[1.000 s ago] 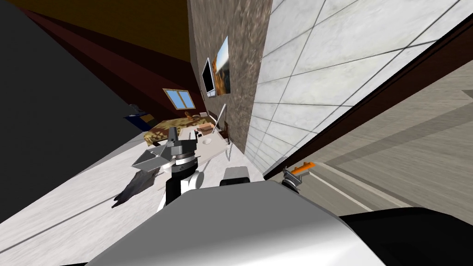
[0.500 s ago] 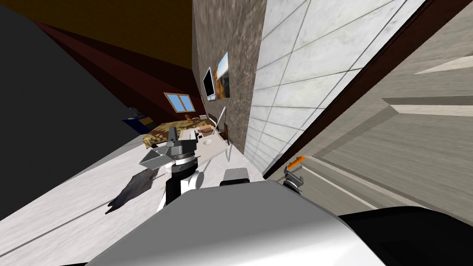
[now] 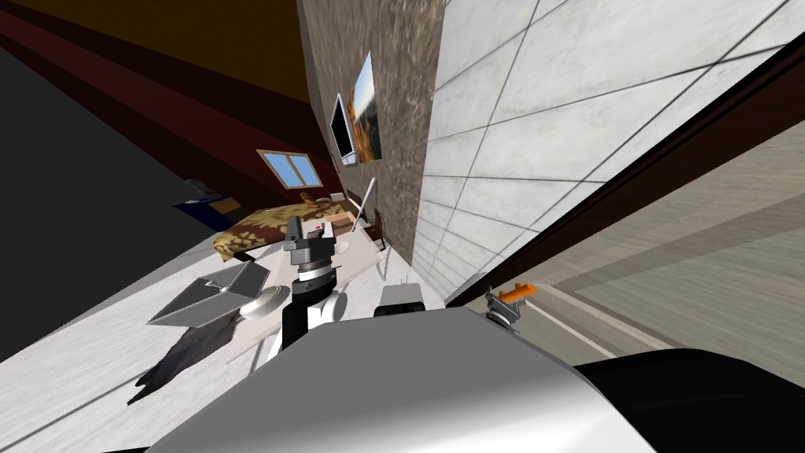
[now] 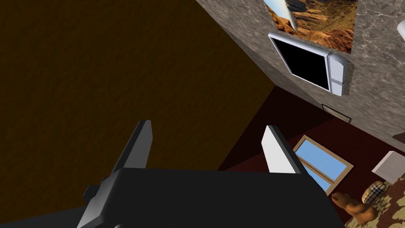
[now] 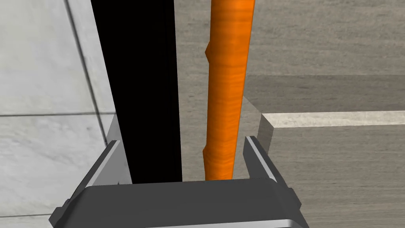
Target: Pull the door open
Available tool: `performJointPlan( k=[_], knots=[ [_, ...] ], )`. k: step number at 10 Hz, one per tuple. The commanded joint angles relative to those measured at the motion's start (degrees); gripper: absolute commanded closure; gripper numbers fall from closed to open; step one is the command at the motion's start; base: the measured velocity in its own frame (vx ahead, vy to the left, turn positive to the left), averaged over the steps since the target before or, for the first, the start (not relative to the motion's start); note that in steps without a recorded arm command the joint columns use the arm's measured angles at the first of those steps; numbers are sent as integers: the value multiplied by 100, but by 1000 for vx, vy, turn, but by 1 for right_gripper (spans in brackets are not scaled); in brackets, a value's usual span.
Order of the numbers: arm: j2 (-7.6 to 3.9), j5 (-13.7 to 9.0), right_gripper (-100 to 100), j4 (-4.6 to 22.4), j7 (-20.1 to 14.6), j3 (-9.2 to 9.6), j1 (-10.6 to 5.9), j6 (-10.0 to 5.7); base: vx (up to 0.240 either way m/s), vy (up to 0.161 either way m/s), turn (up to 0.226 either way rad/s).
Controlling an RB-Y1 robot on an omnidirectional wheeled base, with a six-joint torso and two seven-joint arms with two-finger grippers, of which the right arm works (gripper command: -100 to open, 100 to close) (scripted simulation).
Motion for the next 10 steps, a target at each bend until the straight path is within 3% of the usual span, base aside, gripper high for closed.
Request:
performJointPlan(
  k=[1, 2, 3, 4, 9, 10],
  knots=[
    [-90, -96, -100, -21, -82, 176, 99, -95, 170, -175, -62],
    [-154, -159, -100, -16, -140, 297, 156, -159, 112, -198, -72],
    [-112, -117, -100, 15, -111, 226, 107, -122, 33, -61, -6],
    [-112, -117, 100, 15, -111, 226, 107, -122, -17, 35, 1],
    [-112, -117, 100, 15, -111, 226, 107, -122, -11, 1, -8],
    [-187, -53, 100, 15, -187, 320, 136, -133, -67, 73, -35]
  ],
)
